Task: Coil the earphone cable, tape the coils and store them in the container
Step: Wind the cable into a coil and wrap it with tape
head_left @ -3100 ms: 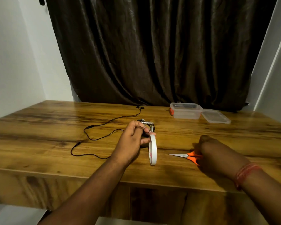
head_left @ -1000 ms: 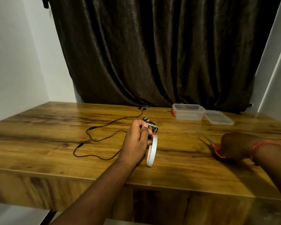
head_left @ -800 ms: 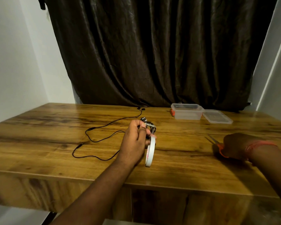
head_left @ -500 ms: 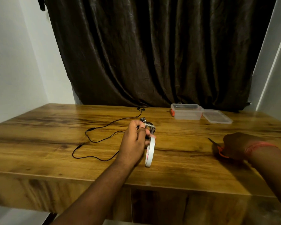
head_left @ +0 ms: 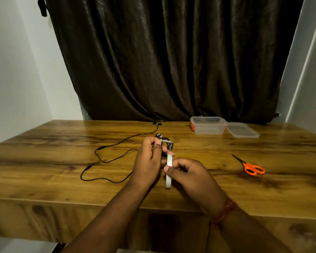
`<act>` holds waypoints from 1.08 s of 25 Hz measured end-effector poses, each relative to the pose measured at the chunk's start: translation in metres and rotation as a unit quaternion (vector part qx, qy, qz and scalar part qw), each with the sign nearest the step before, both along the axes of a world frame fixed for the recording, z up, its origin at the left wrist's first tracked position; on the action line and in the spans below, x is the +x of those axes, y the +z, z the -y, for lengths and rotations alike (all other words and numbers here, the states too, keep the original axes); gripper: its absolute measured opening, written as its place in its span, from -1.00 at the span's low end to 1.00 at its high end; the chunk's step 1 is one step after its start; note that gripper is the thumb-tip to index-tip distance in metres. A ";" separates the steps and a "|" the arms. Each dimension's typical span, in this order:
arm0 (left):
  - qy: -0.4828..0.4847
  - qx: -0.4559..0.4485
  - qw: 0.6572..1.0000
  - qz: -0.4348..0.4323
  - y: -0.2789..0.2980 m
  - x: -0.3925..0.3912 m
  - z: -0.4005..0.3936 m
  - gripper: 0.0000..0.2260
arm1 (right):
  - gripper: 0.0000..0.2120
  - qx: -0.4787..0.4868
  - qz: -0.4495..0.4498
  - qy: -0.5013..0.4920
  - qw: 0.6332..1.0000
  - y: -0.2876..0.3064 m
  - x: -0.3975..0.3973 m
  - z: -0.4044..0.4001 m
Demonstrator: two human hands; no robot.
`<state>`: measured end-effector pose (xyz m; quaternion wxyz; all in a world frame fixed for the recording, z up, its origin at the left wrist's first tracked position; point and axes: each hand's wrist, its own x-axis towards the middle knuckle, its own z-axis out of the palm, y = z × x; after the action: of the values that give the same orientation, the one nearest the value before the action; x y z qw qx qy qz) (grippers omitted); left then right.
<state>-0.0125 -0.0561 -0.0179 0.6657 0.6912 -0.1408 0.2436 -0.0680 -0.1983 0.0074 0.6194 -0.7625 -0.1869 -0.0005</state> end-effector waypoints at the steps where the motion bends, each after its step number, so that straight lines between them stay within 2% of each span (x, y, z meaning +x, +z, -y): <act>1: -0.003 -0.020 1.000 -0.003 0.001 0.001 -0.001 -0.87 | -0.83 0.000 -0.011 0.003 1.000 -0.001 0.001 0.003; 3: -0.005 -0.046 0.999 -0.010 0.001 0.003 -0.003 -0.85 | -0.81 -0.016 -0.014 0.001 1.000 -0.002 0.002 0.012; 6: -0.014 -0.032 0.999 -0.023 0.000 0.006 -0.002 -0.85 | -0.83 -0.039 -0.008 -0.013 0.999 -0.004 0.004 0.027; 11: -0.008 -0.015 0.999 -0.027 -0.001 0.005 -0.002 -0.84 | -0.91 -0.142 0.067 -0.049 0.986 -0.008 0.008 0.036; 22: -0.042 -0.074 0.996 -0.032 -0.001 0.007 -0.006 -0.84 | -0.93 -0.169 0.103 -0.079 0.977 -0.018 0.016 0.031; 27: -0.050 -0.076 0.995 -0.028 0.001 0.005 -0.004 -0.82 | -0.93 -0.172 0.089 -0.077 0.978 -0.015 0.023 0.036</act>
<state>-0.0076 -0.0516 -0.0173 0.7313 0.6373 -0.1372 0.2004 -0.0450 -0.2338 -0.0081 0.4583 -0.8664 -0.1796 -0.0842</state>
